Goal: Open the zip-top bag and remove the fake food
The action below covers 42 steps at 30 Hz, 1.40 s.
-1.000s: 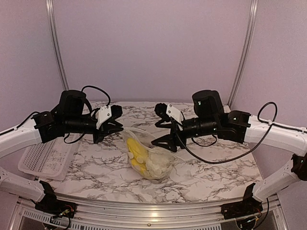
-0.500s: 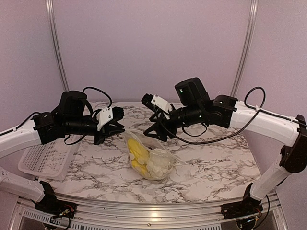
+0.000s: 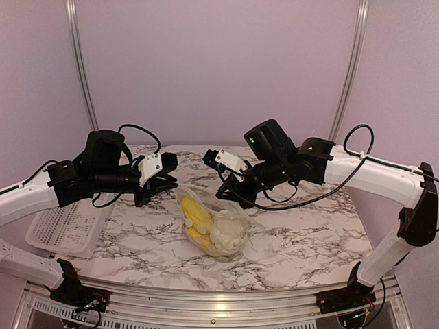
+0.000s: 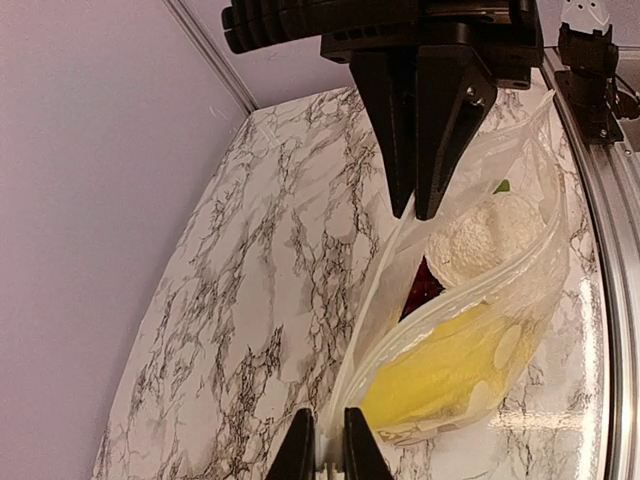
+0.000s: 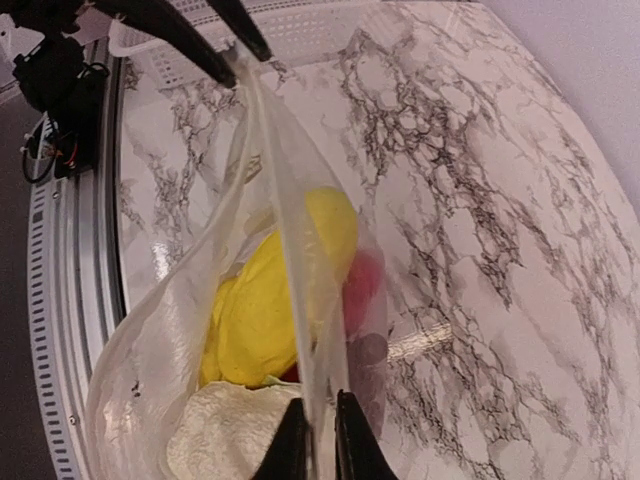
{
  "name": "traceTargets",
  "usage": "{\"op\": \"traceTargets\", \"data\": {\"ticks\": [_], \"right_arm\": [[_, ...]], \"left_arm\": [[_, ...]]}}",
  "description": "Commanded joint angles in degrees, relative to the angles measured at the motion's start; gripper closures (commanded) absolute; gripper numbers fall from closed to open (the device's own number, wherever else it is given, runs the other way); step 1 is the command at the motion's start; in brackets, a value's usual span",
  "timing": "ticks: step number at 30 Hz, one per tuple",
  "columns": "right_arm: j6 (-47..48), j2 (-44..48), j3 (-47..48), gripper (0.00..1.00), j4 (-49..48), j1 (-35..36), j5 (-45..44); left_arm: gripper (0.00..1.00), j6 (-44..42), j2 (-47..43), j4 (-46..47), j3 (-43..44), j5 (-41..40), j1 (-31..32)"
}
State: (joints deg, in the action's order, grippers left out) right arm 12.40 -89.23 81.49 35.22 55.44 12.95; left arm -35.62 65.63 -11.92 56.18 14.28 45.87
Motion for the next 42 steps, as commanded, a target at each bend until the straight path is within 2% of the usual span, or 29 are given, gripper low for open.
{"op": "traceTargets", "data": {"ticks": [1, 7, 10, 14, 19, 24, 28, 33, 38, 42], "right_arm": [[-1.33, 0.27, 0.07, 1.0, 1.17, 0.32, -1.24], [-7.73, 3.36, -1.38, 1.0, -5.93, -2.87, -1.45], [-12.68, 5.9, -3.51, 1.0, -11.34, -5.75, -1.59], [-17.44, 7.83, -4.58, 1.0, -15.6, -8.38, -4.82], [-20.78, 8.9, -5.12, 1.0, -17.01, -9.26, -10.51], [-24.52, 11.31, -7.21, 1.0, -19.12, -9.4, -16.49], [-26.58, 11.35, -9.07, 1.0, -20.8, -9.4, -17.49], [-28.15, 8.83, -8.22, 1.0, -22.07, -9.4, -17.46], [-29.37, 5.14, -6.04, 1.0, -24.92, -9.34, -16.32], [-30.56, 1.94, -3.64, 1.0, -26.41, -9.06, -15.64]], "left_arm": [[1.0, 0.73, -0.13, 2.31, -0.19, -2.82, 0.13], [0.97, 5.84, 1.93, 8.12, -0.63, -8.8, 0.1], [0.76, 9.85, 3.77, 12.24, -0.15, -11.58, 0.08], [0.56, 15.74, 7.33, 15.58, 1.8, -14.74, 0.08], [0.35, 22.28, 10.48, 15.74, 4.12, -18.61, -0.03], [0.2, 30.45, 10.12, 17.5, 3.02, -23.37, -0.53], [0.02, 39.0, 9.64, 17.76, 1.59, -21.3, -0.98], [0.01, 44.24, 9.54, 16.81, -2.17, -16.17, -0.28], [0.01, 53.6, 6.74, 26.26, -11.66, -14.55, 0.45], [0.01, 58.66, 6.77, 32.79, -15.71, -12.25, 1.54]]}}
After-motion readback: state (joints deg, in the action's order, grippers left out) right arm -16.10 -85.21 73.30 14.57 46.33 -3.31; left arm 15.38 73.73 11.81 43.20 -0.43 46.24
